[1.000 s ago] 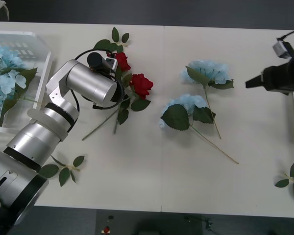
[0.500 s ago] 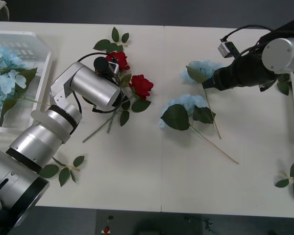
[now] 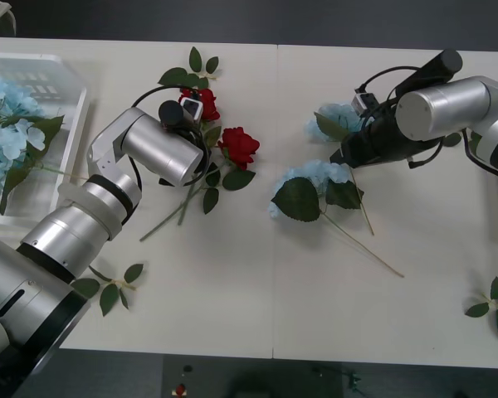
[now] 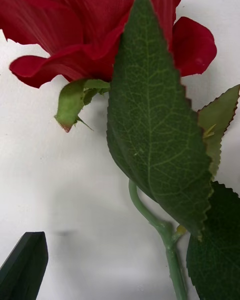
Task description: Put the red flowers into the right box and the blue flowers into the left box
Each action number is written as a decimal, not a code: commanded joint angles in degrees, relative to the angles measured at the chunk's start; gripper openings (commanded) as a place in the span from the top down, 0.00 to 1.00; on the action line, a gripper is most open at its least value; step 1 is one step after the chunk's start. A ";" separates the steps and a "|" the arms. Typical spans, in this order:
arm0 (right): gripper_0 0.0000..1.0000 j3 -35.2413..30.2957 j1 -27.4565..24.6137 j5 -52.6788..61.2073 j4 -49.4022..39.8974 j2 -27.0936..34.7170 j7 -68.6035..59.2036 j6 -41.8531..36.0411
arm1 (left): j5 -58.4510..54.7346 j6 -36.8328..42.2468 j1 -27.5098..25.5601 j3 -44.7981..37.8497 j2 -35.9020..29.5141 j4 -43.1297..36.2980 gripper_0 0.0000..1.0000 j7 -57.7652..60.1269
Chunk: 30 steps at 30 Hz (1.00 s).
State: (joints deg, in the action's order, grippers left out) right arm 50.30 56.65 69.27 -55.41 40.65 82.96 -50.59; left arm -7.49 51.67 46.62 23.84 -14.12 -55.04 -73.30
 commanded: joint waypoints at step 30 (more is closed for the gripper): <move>1.00 -0.29 3.12 -13.02 3.55 -4.88 -9.83 0.06 | -1.30 -7.55 -6.28 3.93 0.33 3.45 1.00 -1.76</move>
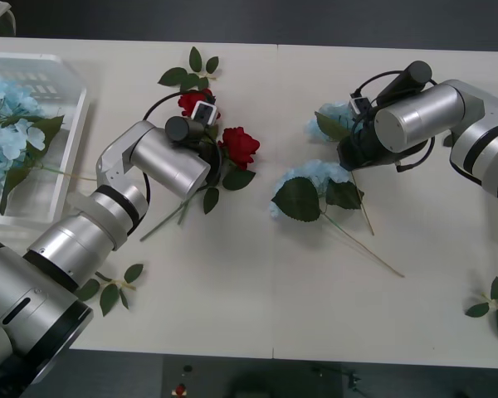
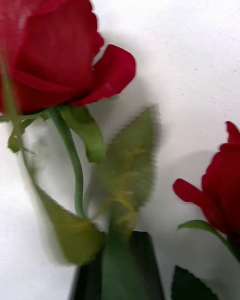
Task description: Put the red flowers into the right box and the blue flowers into the left box
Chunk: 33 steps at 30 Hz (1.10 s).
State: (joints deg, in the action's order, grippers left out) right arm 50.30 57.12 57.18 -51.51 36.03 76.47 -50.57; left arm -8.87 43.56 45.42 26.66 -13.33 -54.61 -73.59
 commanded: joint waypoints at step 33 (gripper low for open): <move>1.00 -3.45 5.19 16.12 -3.59 9.50 -2.21 1.09 | -28.48 29.21 -14.65 -16.55 -14.88 -35.65 0.99 -3.31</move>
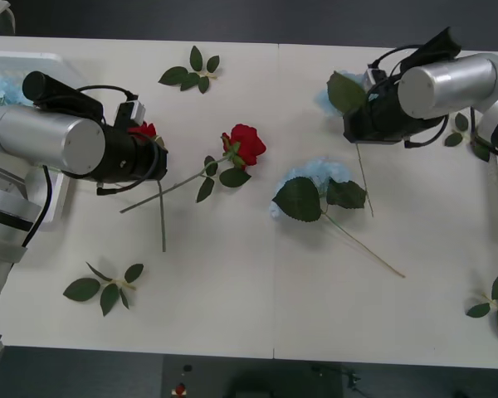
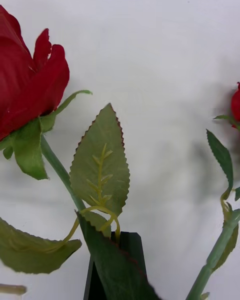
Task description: Put the red flowers into the right box and the blue flowers into the left box
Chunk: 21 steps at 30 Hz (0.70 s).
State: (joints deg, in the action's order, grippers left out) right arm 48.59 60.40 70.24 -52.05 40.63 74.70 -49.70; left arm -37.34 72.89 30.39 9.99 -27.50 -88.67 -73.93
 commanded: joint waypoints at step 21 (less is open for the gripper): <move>1.00 -2.62 -5.91 55.53 -20.37 25.82 30.94 5.75 | 2.63 -10.84 0.72 0.91 1.58 7.02 0.00 -5.70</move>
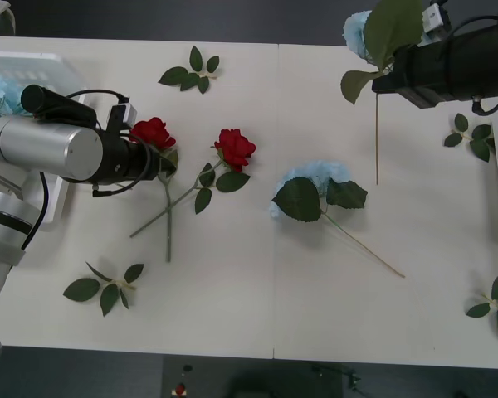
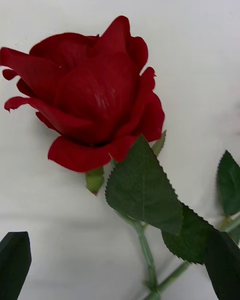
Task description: Put the red flowers into the right box and the blue flowers into the left box
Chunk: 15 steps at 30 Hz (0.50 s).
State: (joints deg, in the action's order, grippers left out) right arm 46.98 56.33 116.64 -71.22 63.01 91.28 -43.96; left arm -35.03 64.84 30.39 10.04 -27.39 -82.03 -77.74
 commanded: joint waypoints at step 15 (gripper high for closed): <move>1.00 -7.07 -11.07 34.53 -9.37 3.26 58.49 -3.94 | -27.46 16.99 1.60 -16.11 1.55 -6.65 0.00 -26.50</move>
State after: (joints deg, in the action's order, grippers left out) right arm 40.08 44.29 150.16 -78.75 66.51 145.13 -47.87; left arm -60.63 79.35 30.49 -2.28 -25.29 -86.96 -95.19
